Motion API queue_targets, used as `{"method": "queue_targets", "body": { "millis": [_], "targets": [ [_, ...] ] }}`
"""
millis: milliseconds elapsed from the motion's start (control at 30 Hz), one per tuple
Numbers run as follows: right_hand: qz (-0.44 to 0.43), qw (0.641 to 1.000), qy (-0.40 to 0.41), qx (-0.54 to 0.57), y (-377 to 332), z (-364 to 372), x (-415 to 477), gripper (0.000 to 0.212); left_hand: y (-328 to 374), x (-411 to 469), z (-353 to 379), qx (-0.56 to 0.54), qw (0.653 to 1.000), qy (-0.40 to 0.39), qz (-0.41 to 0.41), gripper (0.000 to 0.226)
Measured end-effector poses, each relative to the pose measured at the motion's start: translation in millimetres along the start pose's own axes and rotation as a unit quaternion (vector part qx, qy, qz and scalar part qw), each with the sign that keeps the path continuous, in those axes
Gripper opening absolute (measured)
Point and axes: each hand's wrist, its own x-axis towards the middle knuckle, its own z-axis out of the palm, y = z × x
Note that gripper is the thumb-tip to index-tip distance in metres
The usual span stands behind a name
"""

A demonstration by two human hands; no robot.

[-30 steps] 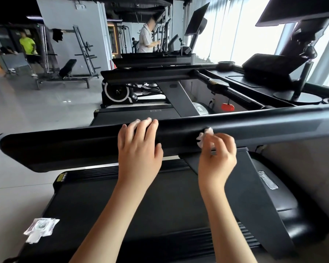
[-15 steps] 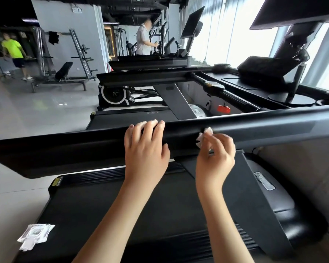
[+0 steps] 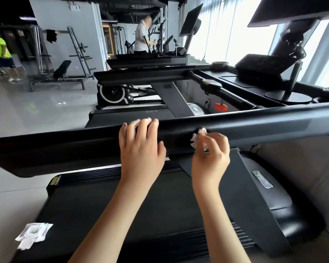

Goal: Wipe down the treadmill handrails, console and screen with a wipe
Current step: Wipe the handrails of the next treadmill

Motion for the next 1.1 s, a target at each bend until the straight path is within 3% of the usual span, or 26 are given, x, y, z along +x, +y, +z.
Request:
{"method": "queue_targets", "body": {
  "millis": [200,367,533,700,833,1100],
  "targets": [
    [0.031,0.998,0.058,-0.019,21.7,-4.7,9.3,0.015,3.3,-0.4,0.8,0.022,1.000,-0.006,-0.009,0.051],
    [0.000,1.000,-0.004,0.003,15.4,-2.2,-4.8,0.010,8.5,0.9,3.7,0.055,0.998,-0.014,-0.021,0.055],
    [0.022,0.997,0.064,-0.022,35.3,-8.2,14.2,0.011,12.0,1.2,3.6,0.064,0.997,-0.018,-0.026,0.055],
    [-0.005,1.000,-0.004,0.003,19.9,-5.7,7.2,0.012,20.5,5.8,0.9,0.055,0.997,-0.030,-0.044,0.054],
    [0.000,0.999,-0.035,-0.005,22.6,-12.0,52.9,0.023,39.5,11.4,5.2,0.016,0.999,-0.039,0.003,0.062],
    [-0.061,0.995,-0.079,-0.010,28.1,-17.0,51.9,0.027,52.7,9.4,18.0,0.003,1.000,-0.017,0.009,0.050]
  ]
}}
